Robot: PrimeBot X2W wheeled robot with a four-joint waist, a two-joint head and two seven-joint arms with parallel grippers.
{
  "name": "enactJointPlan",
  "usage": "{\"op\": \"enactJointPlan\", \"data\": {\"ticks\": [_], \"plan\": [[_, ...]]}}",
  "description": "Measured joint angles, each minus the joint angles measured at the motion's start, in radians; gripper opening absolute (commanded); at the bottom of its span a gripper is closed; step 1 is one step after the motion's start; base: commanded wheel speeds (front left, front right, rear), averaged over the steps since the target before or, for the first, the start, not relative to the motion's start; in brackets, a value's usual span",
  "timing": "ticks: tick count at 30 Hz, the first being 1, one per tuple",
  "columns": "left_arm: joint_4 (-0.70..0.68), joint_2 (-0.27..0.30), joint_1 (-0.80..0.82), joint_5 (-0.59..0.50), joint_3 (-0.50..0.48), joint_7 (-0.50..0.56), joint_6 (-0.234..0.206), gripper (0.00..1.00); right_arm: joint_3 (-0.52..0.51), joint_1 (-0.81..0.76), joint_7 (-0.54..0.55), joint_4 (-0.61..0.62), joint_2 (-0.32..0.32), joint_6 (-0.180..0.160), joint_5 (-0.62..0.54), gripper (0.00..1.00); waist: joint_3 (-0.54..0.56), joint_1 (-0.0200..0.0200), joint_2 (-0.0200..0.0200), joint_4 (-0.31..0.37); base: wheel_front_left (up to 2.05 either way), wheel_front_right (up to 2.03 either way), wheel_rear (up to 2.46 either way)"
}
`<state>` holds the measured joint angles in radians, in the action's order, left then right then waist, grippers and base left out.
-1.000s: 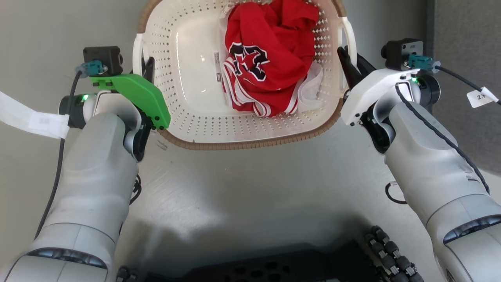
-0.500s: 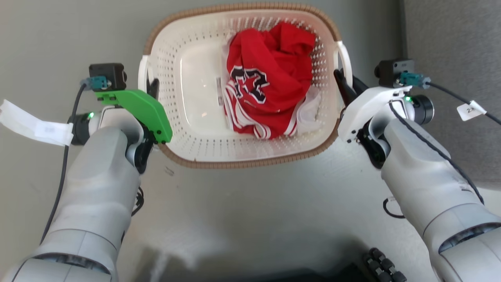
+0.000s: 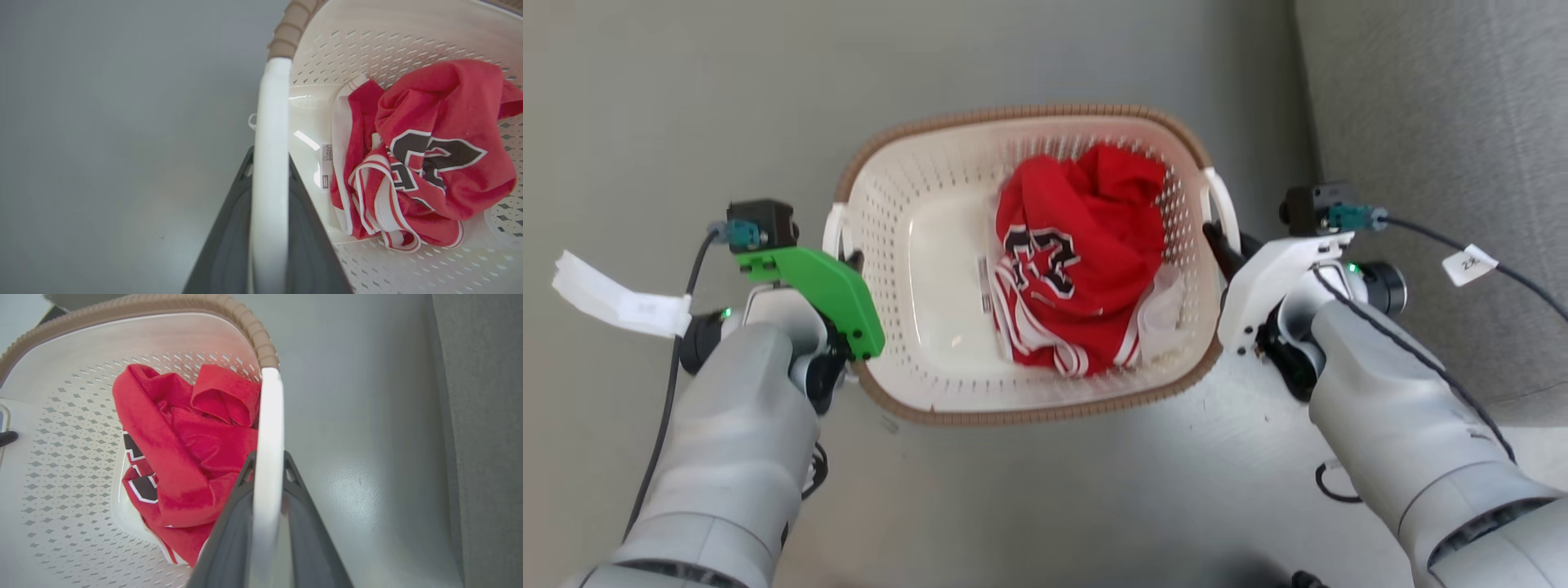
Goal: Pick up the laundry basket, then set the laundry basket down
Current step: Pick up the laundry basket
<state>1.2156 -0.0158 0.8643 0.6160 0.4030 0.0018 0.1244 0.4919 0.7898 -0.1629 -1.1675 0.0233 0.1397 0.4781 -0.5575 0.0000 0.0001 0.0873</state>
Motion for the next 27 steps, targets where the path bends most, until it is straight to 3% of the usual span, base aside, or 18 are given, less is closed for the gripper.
{"op": "enactJointPlan", "data": {"ticks": [27], "plan": [[0.051, 0.001, -0.200, 0.115, 0.021, 0.161, 0.007, 0.00, 0.137, -0.203, 0.219, 0.035, 0.002, 0.000, 0.177, 0.00, 0.348, 0.0000, 0.0000, 0.002, 0.00, 0.00, 0.00]]}}
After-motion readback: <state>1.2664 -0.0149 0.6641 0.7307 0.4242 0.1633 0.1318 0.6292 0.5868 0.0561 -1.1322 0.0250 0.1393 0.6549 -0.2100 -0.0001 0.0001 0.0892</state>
